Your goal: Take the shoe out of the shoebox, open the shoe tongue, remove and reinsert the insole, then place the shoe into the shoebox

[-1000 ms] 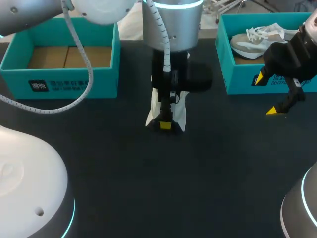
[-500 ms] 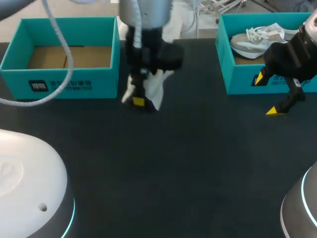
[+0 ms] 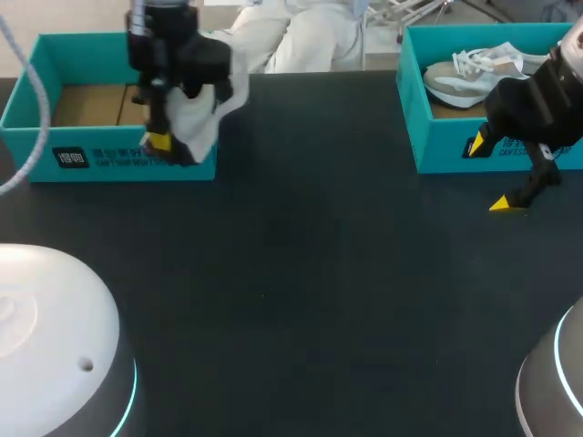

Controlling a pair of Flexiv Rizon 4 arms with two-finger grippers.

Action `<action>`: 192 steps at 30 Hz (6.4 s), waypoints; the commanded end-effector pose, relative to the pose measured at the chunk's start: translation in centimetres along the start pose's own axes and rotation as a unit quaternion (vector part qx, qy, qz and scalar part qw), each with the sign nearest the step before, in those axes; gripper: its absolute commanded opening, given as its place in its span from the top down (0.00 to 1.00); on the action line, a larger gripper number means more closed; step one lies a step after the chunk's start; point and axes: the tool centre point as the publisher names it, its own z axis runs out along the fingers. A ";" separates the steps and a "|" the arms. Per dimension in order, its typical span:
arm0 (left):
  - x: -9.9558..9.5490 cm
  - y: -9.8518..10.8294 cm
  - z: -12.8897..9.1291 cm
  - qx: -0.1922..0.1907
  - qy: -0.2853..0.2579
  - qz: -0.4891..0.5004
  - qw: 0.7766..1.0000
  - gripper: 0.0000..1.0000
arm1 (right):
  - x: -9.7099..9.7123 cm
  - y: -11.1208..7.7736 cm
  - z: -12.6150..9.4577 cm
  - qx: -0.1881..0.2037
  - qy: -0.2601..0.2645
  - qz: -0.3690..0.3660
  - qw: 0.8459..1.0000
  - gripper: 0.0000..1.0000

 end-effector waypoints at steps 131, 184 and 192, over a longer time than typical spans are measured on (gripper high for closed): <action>-14.5 39.1 0.2 -0.140 -0.050 0.627 0.764 1.00 | -0.2 0.1 0.1 0.002 0.001 0.000 1.000 0.00; -26.4 35.8 12.7 -0.119 -0.068 0.560 0.817 1.00 | -0.2 0.1 0.1 0.002 0.001 0.000 1.000 0.00; -25.9 35.3 15.1 -0.115 -0.058 0.563 0.816 1.00 | -0.2 0.1 0.1 0.002 0.001 0.000 1.000 0.00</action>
